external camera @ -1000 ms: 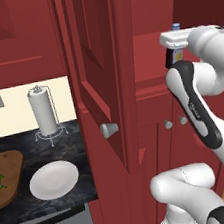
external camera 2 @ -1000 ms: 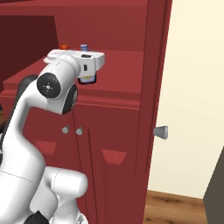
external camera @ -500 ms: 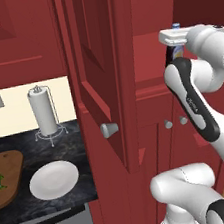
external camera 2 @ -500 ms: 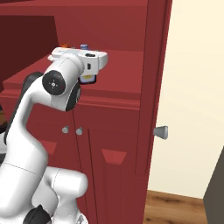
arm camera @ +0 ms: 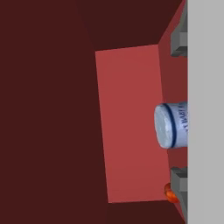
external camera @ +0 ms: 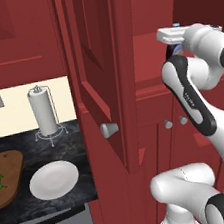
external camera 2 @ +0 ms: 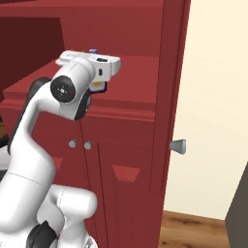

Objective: Pick the fish from the plate and place it on the cutting board. Then pick the condiment bottle from the cabinet and place it next to the cutting board.

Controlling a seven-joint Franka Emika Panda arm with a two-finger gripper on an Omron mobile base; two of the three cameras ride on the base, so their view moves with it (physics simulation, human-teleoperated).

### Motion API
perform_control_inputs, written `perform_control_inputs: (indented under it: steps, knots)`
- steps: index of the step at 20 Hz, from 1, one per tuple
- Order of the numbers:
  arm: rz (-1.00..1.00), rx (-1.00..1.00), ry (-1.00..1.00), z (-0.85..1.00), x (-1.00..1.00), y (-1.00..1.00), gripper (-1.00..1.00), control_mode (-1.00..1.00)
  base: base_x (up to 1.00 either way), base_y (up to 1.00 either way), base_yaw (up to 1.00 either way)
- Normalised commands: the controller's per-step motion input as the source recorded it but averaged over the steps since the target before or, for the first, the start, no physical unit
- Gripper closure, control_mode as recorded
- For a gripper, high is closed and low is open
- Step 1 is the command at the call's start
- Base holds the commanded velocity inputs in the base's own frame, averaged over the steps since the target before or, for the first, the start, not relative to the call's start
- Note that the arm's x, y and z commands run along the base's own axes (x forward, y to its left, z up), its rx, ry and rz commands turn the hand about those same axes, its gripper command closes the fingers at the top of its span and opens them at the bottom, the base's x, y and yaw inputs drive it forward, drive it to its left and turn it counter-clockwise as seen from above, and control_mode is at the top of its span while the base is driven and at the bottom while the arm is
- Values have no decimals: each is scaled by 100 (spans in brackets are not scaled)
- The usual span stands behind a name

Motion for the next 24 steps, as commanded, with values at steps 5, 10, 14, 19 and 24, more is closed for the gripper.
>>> perform_control_inputs:
  steps: [5,10,14,19,24]
  knots:
    - [0,1,0,0,8,0,-100,-100,0,0,0]
    - [0,0,0,-2,4,0,-100,-100,0,0,0]
    - [0,0,0,-3,4,0,-100,-100,0,0,0]
    - [0,0,0,-4,5,0,-100,-100,0,0,0]
    - [0,0,0,-4,7,0,-100,-100,0,0,0]
